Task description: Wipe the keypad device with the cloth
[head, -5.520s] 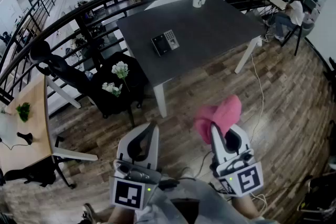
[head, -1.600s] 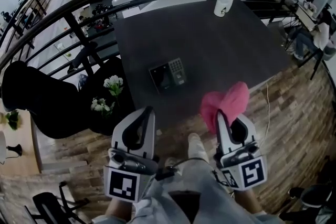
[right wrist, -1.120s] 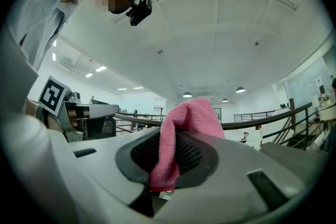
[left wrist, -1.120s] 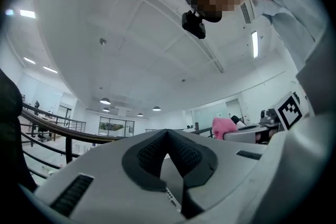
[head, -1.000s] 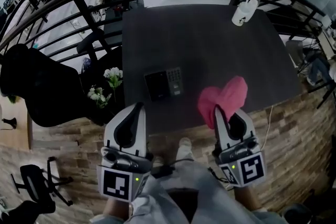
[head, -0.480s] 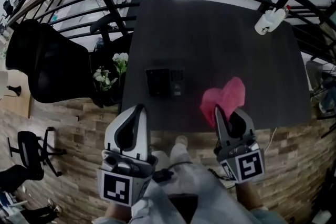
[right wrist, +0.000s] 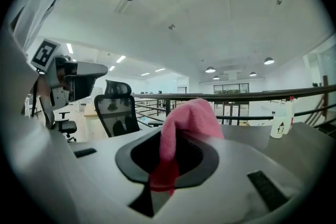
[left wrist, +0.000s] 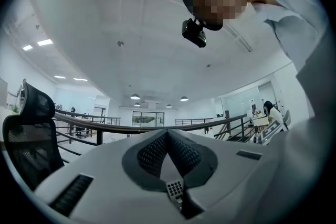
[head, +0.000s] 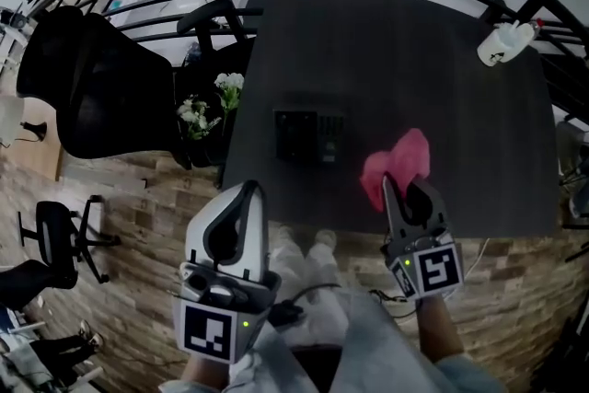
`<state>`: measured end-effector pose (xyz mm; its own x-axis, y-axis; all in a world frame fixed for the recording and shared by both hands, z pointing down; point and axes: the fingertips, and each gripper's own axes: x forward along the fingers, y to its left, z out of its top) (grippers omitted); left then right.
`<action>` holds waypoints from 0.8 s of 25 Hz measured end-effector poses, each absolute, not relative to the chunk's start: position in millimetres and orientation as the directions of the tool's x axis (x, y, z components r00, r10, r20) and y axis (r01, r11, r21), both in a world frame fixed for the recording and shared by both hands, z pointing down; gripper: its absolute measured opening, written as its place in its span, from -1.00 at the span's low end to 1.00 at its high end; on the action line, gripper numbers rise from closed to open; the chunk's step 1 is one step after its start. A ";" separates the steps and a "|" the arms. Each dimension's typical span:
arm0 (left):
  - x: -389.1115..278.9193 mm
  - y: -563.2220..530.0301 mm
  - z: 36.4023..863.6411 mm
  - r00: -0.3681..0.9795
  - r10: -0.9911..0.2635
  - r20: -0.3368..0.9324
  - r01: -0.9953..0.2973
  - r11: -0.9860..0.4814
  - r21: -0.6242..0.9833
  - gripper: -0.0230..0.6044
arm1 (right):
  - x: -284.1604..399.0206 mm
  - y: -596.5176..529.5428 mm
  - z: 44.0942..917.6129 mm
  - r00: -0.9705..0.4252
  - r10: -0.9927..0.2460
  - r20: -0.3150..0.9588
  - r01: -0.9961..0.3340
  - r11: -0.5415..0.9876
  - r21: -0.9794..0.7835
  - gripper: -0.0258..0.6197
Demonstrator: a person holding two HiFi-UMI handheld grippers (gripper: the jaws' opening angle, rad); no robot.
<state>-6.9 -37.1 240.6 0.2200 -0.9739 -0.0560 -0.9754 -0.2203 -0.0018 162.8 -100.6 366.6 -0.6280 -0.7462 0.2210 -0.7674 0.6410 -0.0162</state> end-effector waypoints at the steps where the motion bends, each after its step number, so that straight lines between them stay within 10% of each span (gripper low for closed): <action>1: -8.1 -38.9 243.2 0.226 -0.973 -0.052 -0.974 -0.226 -0.002 -0.90 | 159.2 -104.6 371.6 -0.629 -0.743 0.228 -0.765 0.643 -0.016 -0.75; 20: -73.3 -49.9 274.5 0.263 -0.965 0.022 -0.964 -0.261 0.044 -0.90 | 84.9 -150.7 450.5 -0.526 -0.740 0.420 -0.802 0.595 0.044 -0.75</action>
